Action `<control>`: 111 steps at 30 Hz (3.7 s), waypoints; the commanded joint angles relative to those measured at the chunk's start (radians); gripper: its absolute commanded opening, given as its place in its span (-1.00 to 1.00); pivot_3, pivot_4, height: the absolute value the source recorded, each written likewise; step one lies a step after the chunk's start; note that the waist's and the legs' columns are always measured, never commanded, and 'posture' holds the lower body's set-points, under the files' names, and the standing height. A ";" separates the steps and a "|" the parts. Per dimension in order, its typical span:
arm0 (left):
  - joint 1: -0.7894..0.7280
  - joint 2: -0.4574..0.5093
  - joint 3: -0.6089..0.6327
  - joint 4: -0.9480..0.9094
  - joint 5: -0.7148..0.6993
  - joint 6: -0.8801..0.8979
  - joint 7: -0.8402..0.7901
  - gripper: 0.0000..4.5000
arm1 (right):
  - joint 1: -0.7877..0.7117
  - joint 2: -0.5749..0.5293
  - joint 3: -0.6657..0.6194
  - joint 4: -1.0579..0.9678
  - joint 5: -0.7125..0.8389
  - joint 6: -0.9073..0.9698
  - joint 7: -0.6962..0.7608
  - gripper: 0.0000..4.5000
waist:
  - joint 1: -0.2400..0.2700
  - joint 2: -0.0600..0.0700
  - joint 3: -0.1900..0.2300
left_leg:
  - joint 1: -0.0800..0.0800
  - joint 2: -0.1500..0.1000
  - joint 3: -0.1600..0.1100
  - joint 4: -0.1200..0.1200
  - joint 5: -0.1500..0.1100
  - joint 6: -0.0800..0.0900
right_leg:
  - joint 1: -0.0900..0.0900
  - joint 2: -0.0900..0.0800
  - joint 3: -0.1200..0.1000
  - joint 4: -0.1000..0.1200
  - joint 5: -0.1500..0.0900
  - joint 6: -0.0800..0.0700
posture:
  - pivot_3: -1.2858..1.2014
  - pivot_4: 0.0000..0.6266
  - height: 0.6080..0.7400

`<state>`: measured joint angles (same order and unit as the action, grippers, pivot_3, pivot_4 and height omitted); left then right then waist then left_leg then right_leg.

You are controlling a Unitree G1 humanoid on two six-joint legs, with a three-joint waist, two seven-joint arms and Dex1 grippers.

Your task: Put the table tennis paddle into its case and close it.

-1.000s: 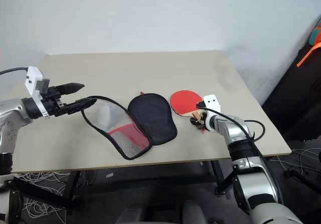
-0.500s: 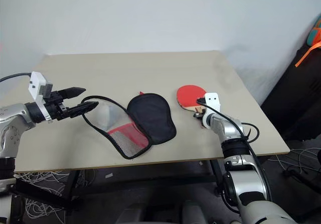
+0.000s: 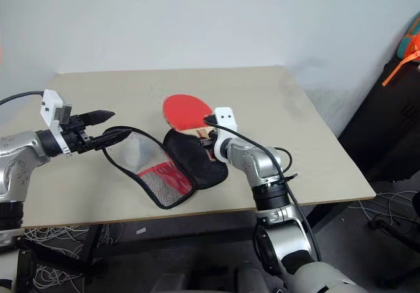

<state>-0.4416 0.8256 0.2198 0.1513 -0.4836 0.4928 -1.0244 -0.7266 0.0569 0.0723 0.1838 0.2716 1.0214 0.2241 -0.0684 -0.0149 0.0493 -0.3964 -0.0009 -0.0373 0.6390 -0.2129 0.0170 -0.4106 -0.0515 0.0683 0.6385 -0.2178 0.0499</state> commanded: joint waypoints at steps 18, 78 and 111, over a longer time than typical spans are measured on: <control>-0.001 0.011 0.021 -0.046 -0.011 0.014 0.016 1.00 | 0.022 0.022 0.054 0.096 -0.066 -0.067 -0.018 -0.51 | -0.006 0.000 0.000 | 0.000 0.001 0.000 0.000 0.000 -0.001 | -0.001 0.000 0.000 0.001 0.000 0.000 | 0.03 -1.00 0.99; 0.177 -0.163 0.117 -0.219 -0.190 0.226 0.140 -0.99 | 0.065 -0.502 -0.223 -0.466 0.342 0.081 0.302 1.00 | 0.018 -0.002 0.001 | 0.001 0.003 0.002 0.002 -0.002 -0.003 | 0.000 0.000 -0.001 0.001 -0.004 -0.004 | 0.03 -1.00 0.99; 0.117 -0.610 0.136 -0.307 -0.525 0.795 0.747 0.54 | 0.110 -0.690 -0.103 -0.473 0.312 -0.028 0.443 1.00 | 0.023 -0.003 0.002 | 0.000 0.000 0.001 0.006 -0.003 -0.002 | 0.002 0.001 0.001 0.000 -0.005 -0.003 | 0.03 -1.00 0.99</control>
<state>-0.3212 0.2290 0.3272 -0.1464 -0.9670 1.2733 -0.3075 -0.6085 -0.6368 -0.0103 -0.2484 0.5769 0.9992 0.6766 -0.0451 -0.0180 0.0516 -0.3965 -0.0008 -0.0359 0.6452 -0.2162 0.0148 -0.4084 -0.0509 0.0692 0.6386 -0.2232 0.0474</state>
